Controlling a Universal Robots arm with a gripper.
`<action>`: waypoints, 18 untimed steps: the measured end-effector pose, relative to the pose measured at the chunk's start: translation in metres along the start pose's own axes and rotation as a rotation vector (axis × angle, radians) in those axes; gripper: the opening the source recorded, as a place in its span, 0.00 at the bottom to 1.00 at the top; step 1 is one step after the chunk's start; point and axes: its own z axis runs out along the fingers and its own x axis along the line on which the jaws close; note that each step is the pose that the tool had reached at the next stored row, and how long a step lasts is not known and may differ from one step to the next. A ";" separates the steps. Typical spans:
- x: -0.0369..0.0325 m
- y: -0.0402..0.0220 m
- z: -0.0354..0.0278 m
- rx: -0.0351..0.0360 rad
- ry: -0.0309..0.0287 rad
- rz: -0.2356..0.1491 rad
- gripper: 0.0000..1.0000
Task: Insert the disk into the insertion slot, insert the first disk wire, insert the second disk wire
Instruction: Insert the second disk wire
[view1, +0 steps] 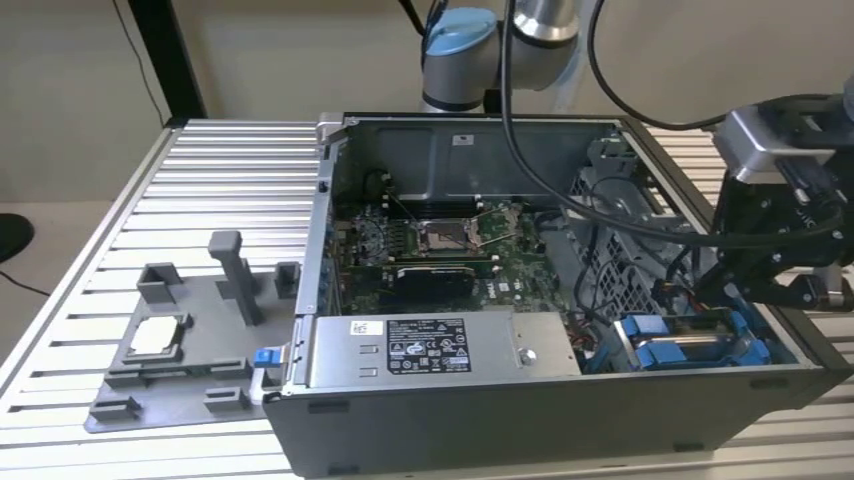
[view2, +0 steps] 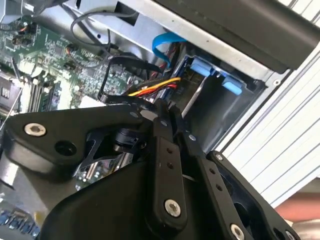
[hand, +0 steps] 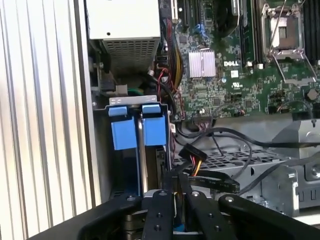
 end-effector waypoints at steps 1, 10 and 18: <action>0.0004 0.0017 0.0000 0.0153 0.0008 -0.002 0.00; 0.0035 0.0173 0.0011 0.0607 -0.0024 -0.008 0.00; 0.0041 0.0178 0.0061 0.0643 -0.0025 -0.008 0.00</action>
